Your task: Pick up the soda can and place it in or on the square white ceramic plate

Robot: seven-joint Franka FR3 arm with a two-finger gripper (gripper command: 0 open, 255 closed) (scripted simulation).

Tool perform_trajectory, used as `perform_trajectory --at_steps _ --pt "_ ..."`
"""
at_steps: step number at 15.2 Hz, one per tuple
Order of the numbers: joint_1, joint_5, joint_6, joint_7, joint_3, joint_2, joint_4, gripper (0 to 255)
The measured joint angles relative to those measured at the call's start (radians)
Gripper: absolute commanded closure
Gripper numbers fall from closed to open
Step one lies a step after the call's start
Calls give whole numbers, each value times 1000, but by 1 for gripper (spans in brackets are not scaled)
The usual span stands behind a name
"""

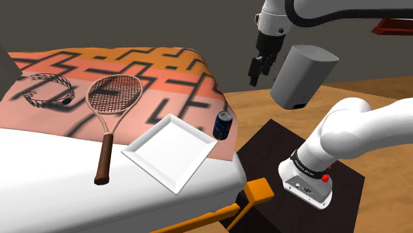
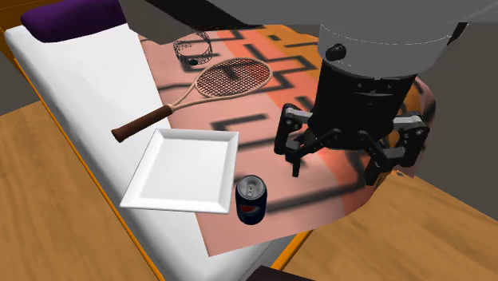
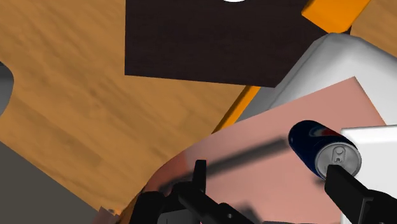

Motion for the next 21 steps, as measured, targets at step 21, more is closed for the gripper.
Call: perform_trajectory --at_steps 21 --pt "81 88 545 213 254 332 -162 0"
